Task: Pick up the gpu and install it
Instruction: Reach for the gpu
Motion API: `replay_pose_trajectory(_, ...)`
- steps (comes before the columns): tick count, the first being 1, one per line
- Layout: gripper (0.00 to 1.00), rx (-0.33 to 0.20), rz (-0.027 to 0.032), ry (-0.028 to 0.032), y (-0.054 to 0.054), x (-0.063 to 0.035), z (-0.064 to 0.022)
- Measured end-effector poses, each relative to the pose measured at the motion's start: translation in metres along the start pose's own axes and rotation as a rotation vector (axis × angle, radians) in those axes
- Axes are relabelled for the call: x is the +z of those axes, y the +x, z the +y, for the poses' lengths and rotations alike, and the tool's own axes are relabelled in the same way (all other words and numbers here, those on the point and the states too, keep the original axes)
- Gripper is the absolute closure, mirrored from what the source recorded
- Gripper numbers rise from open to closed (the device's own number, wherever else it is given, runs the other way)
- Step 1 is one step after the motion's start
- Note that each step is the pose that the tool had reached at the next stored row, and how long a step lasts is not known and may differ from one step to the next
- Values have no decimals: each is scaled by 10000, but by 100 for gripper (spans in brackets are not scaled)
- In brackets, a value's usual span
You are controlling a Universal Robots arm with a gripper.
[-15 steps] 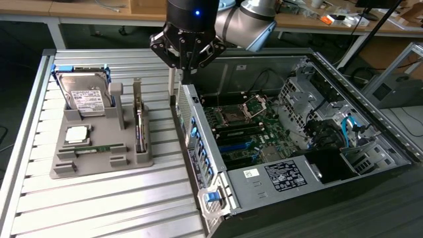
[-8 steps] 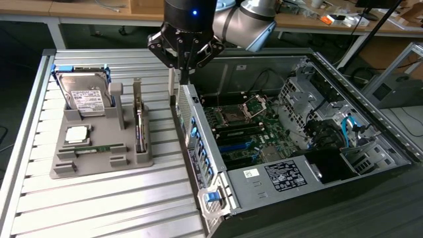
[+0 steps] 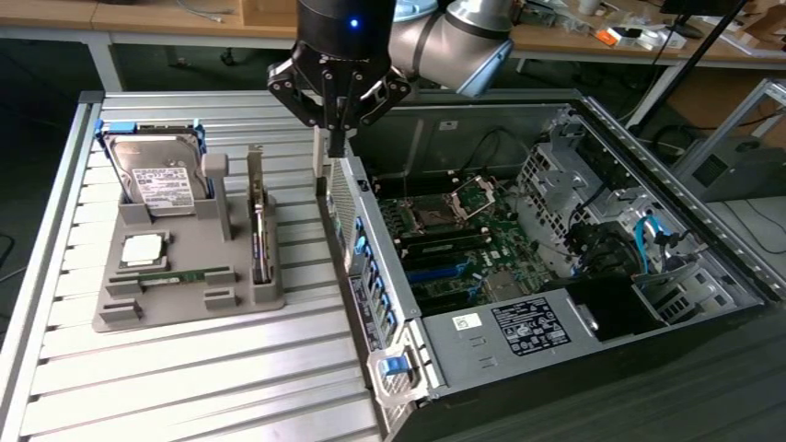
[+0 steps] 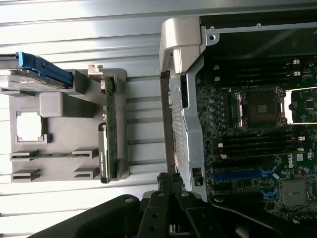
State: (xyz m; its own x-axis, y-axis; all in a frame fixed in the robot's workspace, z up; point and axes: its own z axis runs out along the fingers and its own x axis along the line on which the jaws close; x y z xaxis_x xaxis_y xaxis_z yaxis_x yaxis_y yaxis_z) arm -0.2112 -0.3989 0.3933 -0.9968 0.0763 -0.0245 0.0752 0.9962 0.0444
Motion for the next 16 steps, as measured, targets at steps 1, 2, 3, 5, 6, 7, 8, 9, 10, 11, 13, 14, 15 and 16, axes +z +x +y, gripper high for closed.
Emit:
replay_pose_trajectory(1,89,-1,0,0,5,0,0)
replay_pose_trajectory(2,89,-1,0,0,10,0,-1)
replay_pose_trajectory(3,89,0,0,0,16,-1,-1)
replay_pose_trajectory(5,89,-1,1,1,23,-1,-2)
replay_pose_trajectory(6,89,-1,0,1,26,-1,-2)
replay_pose_trajectory(7,89,-1,0,0,31,-1,-3)
replay_pose_trajectory(8,89,-1,0,0,34,-1,-3)
replay_pose_trajectory(9,89,-1,0,1,38,-1,-3)
replay_pose_trajectory(10,89,-1,0,0,44,-1,-4)
replay_pose_trajectory(11,89,-1,0,0,48,-1,-4)
replay_pose_trajectory(13,89,-1,0,0,56,-2,-4)
replay_pose_trajectory(14,89,-1,0,1,60,-2,-5)
replay_pose_trajectory(15,89,-1,0,0,66,-2,-5)
replay_pose_trajectory(16,89,0,0,0,70,-2,-5)
